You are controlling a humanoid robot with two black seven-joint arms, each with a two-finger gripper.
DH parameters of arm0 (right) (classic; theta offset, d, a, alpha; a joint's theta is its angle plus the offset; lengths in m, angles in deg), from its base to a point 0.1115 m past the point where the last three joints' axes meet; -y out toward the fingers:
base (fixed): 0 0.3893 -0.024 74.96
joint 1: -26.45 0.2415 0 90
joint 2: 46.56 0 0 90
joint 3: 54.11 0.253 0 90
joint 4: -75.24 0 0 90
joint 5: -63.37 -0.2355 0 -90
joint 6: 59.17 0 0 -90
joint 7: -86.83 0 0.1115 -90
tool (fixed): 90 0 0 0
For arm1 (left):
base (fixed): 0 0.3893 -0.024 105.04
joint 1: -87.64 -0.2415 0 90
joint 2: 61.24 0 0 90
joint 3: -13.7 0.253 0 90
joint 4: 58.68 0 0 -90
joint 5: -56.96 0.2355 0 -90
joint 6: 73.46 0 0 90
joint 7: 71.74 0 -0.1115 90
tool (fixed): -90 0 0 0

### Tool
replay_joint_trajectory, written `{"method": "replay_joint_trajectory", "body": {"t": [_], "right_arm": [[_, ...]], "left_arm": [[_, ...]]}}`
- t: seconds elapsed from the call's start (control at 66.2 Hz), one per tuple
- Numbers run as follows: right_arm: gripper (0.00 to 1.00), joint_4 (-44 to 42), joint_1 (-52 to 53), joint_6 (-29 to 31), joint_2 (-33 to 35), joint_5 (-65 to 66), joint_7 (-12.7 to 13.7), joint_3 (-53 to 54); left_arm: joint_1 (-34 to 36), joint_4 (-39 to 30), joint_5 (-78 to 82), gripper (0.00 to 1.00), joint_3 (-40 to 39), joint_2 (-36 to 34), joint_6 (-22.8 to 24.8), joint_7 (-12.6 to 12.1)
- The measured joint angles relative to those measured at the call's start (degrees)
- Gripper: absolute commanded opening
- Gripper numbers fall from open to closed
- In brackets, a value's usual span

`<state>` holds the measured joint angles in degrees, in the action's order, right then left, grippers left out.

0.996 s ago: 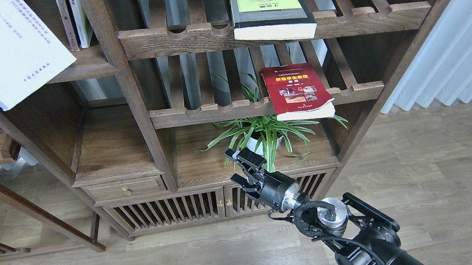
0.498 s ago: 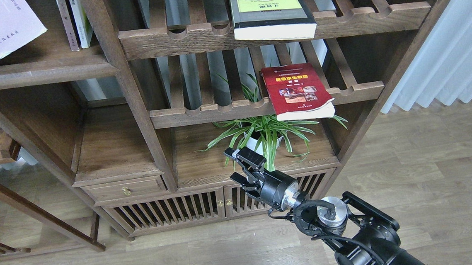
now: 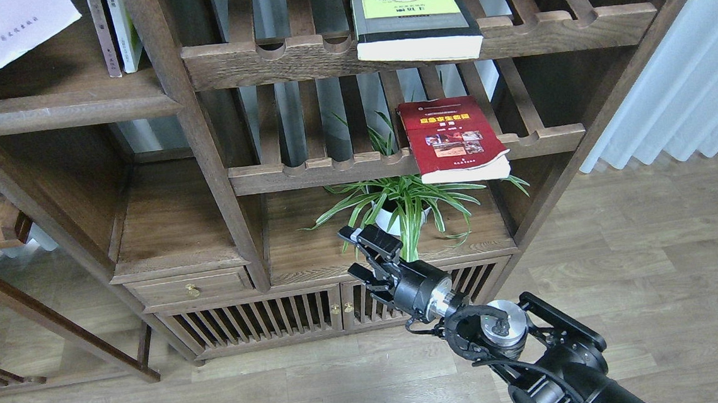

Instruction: Organize books on shelf

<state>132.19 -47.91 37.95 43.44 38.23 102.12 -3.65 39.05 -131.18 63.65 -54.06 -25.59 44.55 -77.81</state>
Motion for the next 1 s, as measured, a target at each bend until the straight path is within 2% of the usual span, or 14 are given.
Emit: {"method": "replay_joint_trajectory", "body": {"t": [0.287,0.559,0.996], "right_arm": [[0.99,0.4,-0.3,0.1,0.0,-0.1,0.0,0.5],[0.99,0.4,-0.3,0.1,0.0,-0.1,0.1,0.5],[0.99,0.1,-0.1,0.1,0.0,0.0,0.1,0.2]], "left_arm": [[-0.1,-0.1,3.0,0.00,-1.7,4.0,0.0,-0.2],[0.0,4.5,3.2,0.00,-2.3,4.0,-0.4,-0.4],[1.9,8.2,6.5,0.00,-2.6,9.3,-8.2,0.6]]}}
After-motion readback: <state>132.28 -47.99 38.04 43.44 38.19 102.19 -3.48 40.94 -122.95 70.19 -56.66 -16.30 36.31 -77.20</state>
